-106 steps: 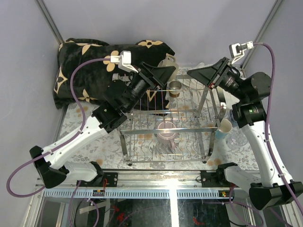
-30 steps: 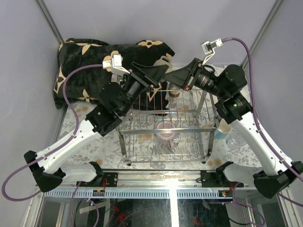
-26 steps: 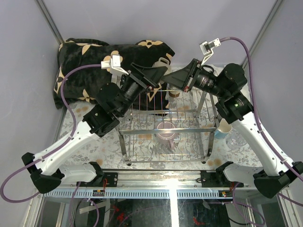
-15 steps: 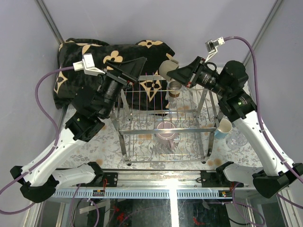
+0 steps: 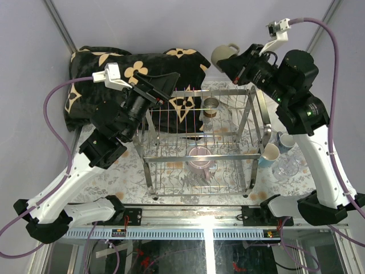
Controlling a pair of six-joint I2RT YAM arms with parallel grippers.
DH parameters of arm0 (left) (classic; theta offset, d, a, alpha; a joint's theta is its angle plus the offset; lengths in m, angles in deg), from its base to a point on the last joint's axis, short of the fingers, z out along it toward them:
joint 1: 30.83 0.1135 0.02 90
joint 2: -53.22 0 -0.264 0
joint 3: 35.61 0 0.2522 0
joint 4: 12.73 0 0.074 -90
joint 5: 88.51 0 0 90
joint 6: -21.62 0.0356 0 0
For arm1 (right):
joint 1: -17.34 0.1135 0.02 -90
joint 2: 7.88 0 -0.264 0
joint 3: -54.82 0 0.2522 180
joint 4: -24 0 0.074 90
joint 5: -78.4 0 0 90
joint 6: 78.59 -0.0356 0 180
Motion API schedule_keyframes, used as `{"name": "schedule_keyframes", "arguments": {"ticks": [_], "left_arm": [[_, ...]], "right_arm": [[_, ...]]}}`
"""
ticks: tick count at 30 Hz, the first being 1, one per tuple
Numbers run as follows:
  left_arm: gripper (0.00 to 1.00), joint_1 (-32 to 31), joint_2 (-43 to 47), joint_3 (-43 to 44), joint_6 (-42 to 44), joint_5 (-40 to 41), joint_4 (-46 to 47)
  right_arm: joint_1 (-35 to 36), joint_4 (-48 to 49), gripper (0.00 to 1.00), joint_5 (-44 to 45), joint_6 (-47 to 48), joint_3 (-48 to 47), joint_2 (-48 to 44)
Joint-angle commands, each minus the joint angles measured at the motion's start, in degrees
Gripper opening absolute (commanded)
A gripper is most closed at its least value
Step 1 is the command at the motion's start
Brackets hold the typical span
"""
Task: Unload the cups from the dish rack
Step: Place the cup at the center of the board.
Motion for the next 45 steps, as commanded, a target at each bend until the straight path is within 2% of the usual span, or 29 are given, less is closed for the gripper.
{"name": "schedule_keyframes", "arguments": {"ticks": [1, 8, 10, 15, 24, 34, 45], "left_arm": [[0.8, 0.6, 0.8, 2.1, 2.2, -1.0, -0.9], [0.8, 1.0, 1.3, 1.8, 3.0, -2.4, -1.4], [0.8, 1.2, 1.3, 1.6, 3.0, -2.5, -1.5], [0.8, 1.6, 1.3, 1.7, 3.6, -3.0, -1.6], [0.8, 2.3, 1.2, 1.3, 3.9, -3.6, -1.6], [0.8, 3.4, 0.5, 1.4, 3.7, -4.1, -1.9], [0.81, 4.3, -0.4, 1.8, 3.6, -5.5, -1.8]], "right_arm": [[0.0, -5.8, 0.0, 15.0, 11.0, -8.9, 3.6], [-1.0, -10.3, 0.0, 27.3, 17.5, -13.7, 8.4], [-3.0, -10.5, 0.0, 27.8, 17.6, -13.4, 8.9], [-15.9, -8.9, 0.0, 15.1, 11.1, -9.9, 9.4], [-27.1, -10.6, 0.0, 3.2, 7.6, -9.1, 16.3], [-27.9, -19.0, 0.0, -5.7, 9.0, -12.8, 30.2], [-27.8, -24.1, 0.0, -10.7, 11.5, -15.4, 39.9]]}}
